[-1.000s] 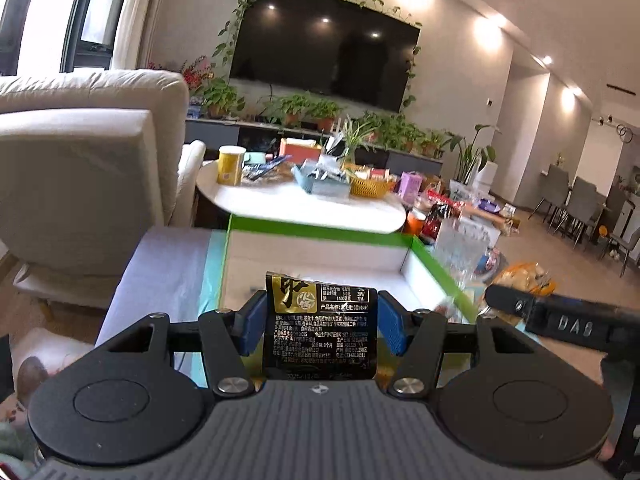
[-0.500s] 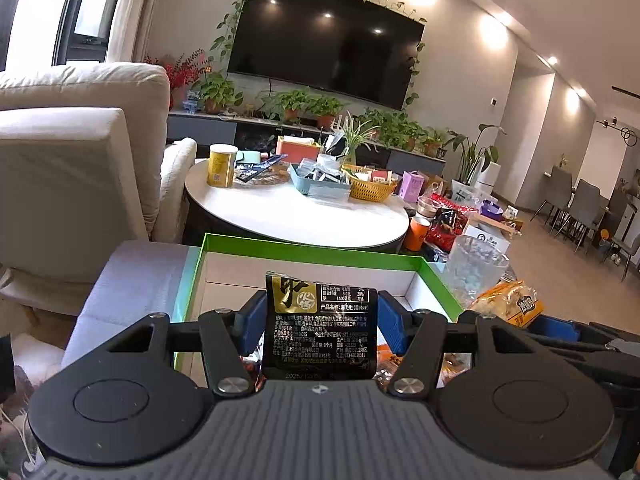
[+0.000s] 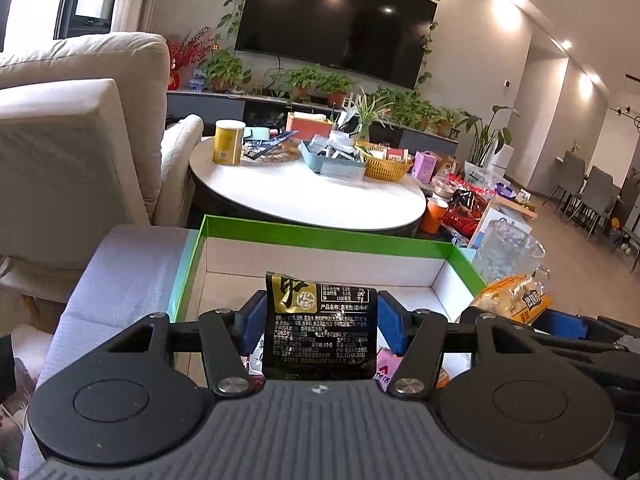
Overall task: Organize snacks
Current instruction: 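Carry the black packet and cake pack into the green box and open both grippers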
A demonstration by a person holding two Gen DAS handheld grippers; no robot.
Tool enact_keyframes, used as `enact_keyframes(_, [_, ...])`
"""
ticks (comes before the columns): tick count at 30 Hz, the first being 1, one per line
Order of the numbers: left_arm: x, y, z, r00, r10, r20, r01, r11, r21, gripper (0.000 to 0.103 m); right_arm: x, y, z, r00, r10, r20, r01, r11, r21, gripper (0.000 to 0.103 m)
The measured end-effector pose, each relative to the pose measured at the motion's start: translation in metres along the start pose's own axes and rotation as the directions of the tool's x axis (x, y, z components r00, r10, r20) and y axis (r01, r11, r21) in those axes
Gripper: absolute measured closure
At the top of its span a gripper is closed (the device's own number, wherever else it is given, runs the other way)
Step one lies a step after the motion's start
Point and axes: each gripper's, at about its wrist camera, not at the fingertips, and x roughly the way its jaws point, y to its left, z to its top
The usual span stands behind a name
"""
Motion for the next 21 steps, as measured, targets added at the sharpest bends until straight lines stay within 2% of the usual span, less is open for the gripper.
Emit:
enact_keyframes(5, [0.006, 0.0, -0.002, 0.999, 0.008, -0.051, -0.008, 1.0, 0.004, 0.048, 0.005, 0.001, -0.001, 0.999, -0.006, -0.032, 0.006, 1.0, 0.009, 0.058])
enact_keyframes(9, [0.009, 0.001, -0.003, 0.996, 0.019, -0.09, -0.02, 1.0, -0.01, 0.044, 0.007, 0.001, -0.001, 0.998, -0.011, -0.06, 0.012, 1.0, 0.015, 0.058])
enact_keyframes(21, [-0.009, 0.01, 0.001, 0.998, 0.021, -0.062, -0.025, 0.998, -0.062, 0.043, -0.006, -0.004, 0.001, 0.998, 0.02, -0.059, -0.017, 0.999, 0.051, 0.058])
